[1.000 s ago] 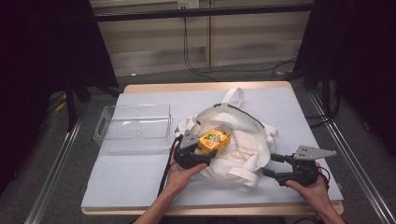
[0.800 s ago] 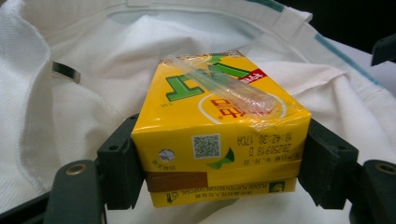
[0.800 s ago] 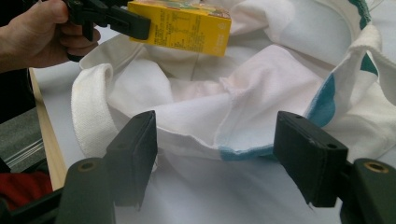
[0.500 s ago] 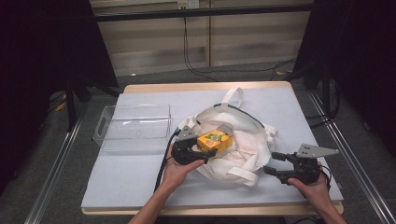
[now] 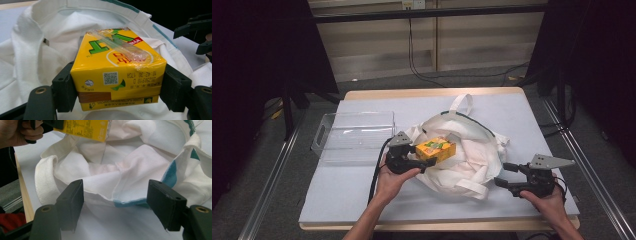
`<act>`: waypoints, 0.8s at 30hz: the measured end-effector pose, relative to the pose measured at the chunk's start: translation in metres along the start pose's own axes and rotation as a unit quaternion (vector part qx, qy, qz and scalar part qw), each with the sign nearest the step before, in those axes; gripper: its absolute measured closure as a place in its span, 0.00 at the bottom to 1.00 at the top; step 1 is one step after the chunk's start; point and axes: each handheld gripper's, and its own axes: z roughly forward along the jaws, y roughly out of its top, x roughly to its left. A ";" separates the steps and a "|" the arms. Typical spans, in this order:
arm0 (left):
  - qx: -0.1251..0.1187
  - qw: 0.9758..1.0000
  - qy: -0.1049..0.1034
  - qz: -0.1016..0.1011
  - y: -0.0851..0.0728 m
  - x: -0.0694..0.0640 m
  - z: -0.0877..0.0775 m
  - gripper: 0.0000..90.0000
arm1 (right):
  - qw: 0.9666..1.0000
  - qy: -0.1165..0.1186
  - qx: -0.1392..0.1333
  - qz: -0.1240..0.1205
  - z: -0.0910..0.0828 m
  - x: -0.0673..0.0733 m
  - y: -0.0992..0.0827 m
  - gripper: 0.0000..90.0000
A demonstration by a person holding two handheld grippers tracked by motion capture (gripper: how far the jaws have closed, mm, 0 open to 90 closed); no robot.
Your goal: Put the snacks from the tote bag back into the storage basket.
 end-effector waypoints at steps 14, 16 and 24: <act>0.011 1.000 -0.015 -0.006 0.008 0.000 -0.029 0.30 | 1.000 -0.005 0.001 -0.009 0.000 0.005 0.002 0.33; 0.020 1.000 -0.011 -0.001 0.009 -0.001 -0.032 0.30 | 1.000 -0.007 0.001 -0.010 -0.001 0.005 0.002 0.33; 0.032 0.999 -0.010 0.001 0.015 0.003 -0.051 0.30 | 1.000 -0.011 -0.009 -0.007 -0.004 0.005 0.003 0.28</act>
